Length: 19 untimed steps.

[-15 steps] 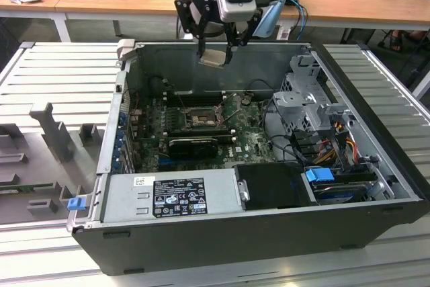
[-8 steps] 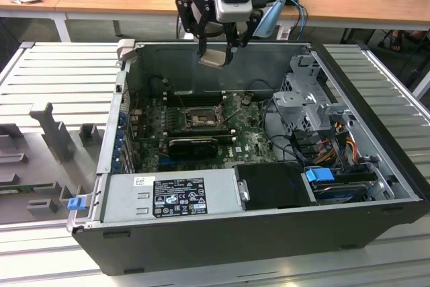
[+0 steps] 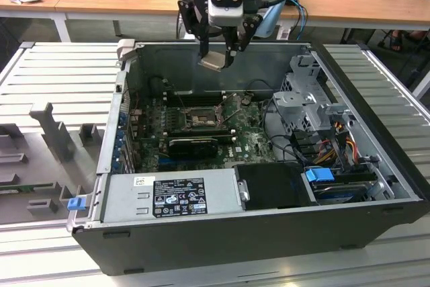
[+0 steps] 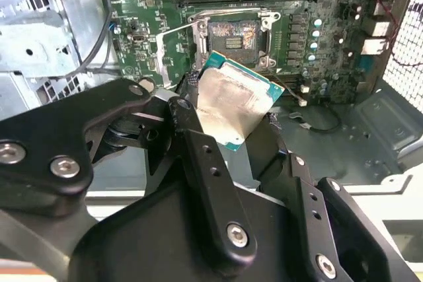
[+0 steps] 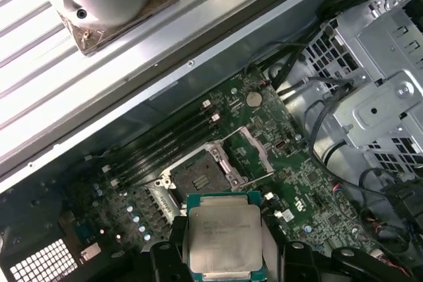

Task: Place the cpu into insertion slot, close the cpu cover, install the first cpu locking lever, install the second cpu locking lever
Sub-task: 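Place the cpu into insertion slot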

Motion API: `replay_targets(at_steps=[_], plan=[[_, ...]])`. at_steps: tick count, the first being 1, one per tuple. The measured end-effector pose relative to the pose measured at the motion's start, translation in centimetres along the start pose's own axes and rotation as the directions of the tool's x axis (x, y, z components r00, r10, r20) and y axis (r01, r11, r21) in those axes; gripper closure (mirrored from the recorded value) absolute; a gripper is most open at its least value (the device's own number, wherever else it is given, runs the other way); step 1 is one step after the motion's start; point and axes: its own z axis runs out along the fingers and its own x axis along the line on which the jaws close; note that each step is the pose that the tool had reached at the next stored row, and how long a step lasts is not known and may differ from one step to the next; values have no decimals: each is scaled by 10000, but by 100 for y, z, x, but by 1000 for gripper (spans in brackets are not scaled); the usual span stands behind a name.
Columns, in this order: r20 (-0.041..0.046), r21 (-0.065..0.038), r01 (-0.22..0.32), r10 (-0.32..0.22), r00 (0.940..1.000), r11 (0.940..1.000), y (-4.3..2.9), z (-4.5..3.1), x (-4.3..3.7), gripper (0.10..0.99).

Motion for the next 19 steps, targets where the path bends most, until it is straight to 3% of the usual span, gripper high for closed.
replay_targets(at_steps=[9, 12, 14, 19], plan=[[13, -15, -309, 309, 9995, 9995, -9, 113, -5, 557], [78, 75, -312, 311, 9995, 9995, -10, 131, -6, 557], [88, 76, -405, 404, 9991, 9992, -11, 138, -6, 557], [166, 51, -1293, 1292, 9915, 9916, -12, 148, -6, 557]])
